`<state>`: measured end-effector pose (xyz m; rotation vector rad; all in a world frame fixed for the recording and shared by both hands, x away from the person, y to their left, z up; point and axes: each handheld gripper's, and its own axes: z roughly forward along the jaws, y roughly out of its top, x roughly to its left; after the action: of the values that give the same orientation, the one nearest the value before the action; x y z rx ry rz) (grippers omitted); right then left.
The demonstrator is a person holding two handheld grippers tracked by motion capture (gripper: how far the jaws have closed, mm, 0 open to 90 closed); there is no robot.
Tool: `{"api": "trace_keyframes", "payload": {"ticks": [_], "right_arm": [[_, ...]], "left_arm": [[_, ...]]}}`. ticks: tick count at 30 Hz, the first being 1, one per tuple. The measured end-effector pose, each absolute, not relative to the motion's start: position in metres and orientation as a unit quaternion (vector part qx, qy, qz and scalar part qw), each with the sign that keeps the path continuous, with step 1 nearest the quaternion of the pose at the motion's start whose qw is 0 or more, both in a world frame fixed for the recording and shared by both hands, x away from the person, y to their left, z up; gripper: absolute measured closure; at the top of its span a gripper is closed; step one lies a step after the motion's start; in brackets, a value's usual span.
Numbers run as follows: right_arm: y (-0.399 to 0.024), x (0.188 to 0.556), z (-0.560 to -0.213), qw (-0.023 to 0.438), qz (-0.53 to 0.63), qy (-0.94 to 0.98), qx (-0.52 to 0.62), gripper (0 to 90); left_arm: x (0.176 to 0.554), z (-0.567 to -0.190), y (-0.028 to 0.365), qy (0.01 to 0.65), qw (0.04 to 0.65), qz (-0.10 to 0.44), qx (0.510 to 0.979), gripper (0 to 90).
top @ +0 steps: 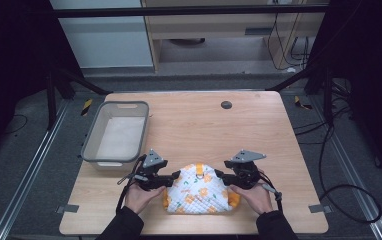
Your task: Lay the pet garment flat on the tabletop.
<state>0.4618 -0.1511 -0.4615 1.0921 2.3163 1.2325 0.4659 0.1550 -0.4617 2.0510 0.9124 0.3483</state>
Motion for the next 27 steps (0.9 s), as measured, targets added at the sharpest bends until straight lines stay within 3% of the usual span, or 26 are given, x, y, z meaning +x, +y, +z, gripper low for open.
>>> {"api": "trace_keyframes", "payload": {"ticks": [8, 21, 22, 27], "right_arm": [[-0.138, 0.467, -0.473, 0.129, 0.418, 0.823, 0.362, 56.3], [-0.135, 0.468, -0.479, 0.107, 0.410, 0.833, 0.354, 80.7], [-0.133, 0.468, -0.479, 0.107, 0.410, 0.833, 0.357, 84.0], [-0.132, 0.466, -0.476, 0.115, 0.409, 0.832, 0.356, 85.8]], "left_arm": [[0.467, -0.471, 0.147, 0.353, 0.405, 0.124, 0.834, 44.0], [0.466, -0.479, 0.140, 0.347, 0.396, 0.078, 0.846, 73.7], [0.465, -0.479, 0.140, 0.347, 0.397, 0.076, 0.846, 80.3], [0.464, -0.476, 0.139, 0.352, 0.396, 0.067, 0.845, 84.2]]}}
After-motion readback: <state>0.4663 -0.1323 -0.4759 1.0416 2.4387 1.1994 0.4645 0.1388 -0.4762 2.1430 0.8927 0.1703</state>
